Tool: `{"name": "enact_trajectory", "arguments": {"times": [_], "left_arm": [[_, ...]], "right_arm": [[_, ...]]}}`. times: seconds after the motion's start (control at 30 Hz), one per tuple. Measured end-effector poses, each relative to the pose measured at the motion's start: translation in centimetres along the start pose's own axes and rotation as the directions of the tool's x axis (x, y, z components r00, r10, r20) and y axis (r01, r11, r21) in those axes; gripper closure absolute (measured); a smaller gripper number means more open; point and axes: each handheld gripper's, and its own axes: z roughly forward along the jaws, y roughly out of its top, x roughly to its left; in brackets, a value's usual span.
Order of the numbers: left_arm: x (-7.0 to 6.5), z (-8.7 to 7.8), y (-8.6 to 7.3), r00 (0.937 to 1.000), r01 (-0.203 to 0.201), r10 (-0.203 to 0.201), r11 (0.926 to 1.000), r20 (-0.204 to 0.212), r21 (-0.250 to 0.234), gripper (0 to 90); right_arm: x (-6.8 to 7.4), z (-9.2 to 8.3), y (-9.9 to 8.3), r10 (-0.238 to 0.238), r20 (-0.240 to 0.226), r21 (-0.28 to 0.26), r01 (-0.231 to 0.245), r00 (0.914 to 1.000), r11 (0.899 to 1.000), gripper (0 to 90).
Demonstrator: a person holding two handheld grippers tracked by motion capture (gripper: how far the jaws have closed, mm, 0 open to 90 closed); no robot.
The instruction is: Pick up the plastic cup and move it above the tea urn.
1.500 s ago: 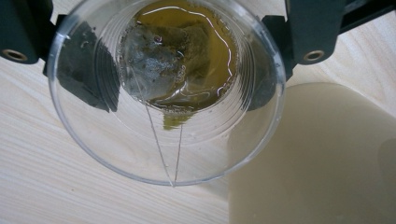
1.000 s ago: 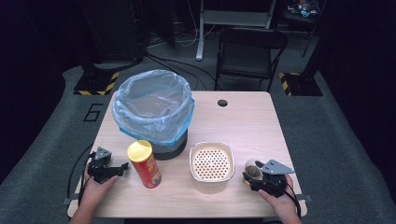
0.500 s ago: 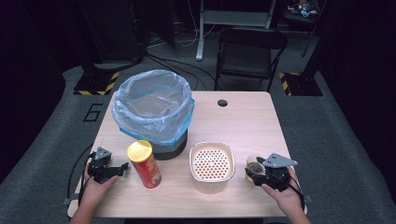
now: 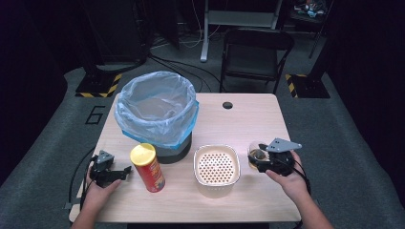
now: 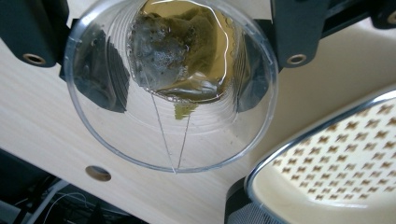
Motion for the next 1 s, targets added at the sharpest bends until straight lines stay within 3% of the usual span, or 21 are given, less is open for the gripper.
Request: {"name": "enact_trajectory", "arguments": {"times": [0.3, 0.63, 1.0], "left_arm": [[0.0, 0.0, 0.0, 1.0000, 0.000, 0.000, 1.0000, 0.000, 0.000, 12.7], [0.0, 0.0, 0.0, 1.0000, 0.000, 0.000, 1.0000, 0.000, 0.000, 12.8], [0.0, 0.0, 0.0, 1.0000, 0.000, 0.000, 1.0000, 0.000, 0.001, 12.7]], "right_arm": [[-1.9, 1.1, 2.3, -0.007, -0.028, -0.025, 0.006, 0.9996, 1.000, 36.9], [-3.2, 3.0, 3.4, 0.039, -0.051, -0.070, -0.043, 0.9979, 0.997, 37.5], [-3.2, 4.0, 4.8, -0.004, -0.061, -0.089, -0.002, 0.9982, 0.996, 37.9]]}}
